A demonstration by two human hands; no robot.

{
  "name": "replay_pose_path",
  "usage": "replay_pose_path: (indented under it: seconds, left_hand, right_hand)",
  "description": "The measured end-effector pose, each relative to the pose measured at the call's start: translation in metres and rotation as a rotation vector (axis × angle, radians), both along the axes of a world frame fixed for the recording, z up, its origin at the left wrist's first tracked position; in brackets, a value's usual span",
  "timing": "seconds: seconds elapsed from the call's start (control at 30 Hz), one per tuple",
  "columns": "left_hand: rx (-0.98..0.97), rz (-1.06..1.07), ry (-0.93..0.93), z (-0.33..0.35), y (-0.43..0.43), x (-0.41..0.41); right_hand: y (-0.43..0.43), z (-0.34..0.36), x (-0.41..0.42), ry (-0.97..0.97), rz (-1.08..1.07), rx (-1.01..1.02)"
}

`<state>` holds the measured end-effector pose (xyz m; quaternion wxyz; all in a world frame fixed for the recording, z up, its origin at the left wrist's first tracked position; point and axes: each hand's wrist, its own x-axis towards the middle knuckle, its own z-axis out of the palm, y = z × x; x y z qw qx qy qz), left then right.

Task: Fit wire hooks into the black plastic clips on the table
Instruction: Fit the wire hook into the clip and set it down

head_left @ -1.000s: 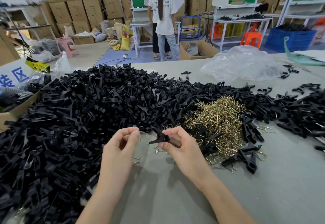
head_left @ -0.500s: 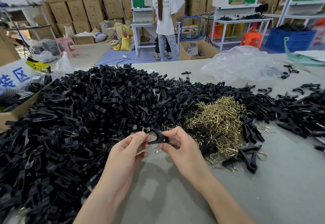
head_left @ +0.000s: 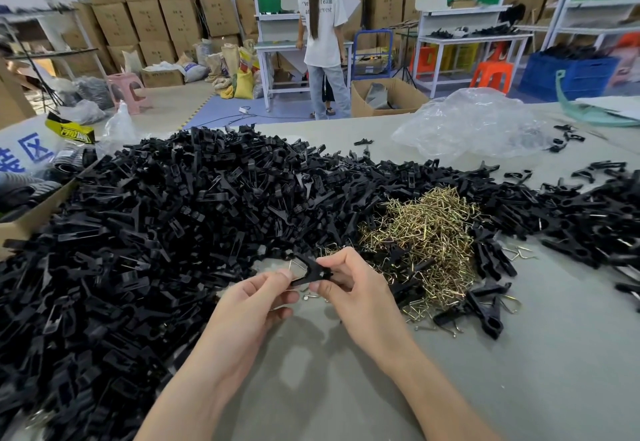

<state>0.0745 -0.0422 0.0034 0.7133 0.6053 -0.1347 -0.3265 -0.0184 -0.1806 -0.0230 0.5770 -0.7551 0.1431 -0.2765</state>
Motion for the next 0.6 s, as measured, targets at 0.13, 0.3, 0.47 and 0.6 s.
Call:
replay_pose_path:
  seconds: [0.13,0.3,0.47,0.6]
  left_hand:
    - [-0.011,-0.009,0.025,-0.0013,-0.0010,-0.0001]
    - [-0.045,-0.024,0.078,-0.0015,-0.0021,-0.0007]
    - [-0.056,-0.023,0.123,-0.0005,-0.0021,-0.0006]
    - [-0.053,-0.008,0.120,0.0021,-0.0022,-0.0023]
  right_hand:
    - [-0.0003,-0.0009,0.0008,0.012,-0.002,-0.028]
    - [0.0003,0.0006,-0.0003,0.028,-0.005,-0.045]
    - [-0.0003,0.0019,-0.0008,0.039,0.006,-0.074]
    - [-0.0007,0.0009,-0.0004,0.030,-0.003,-0.052]
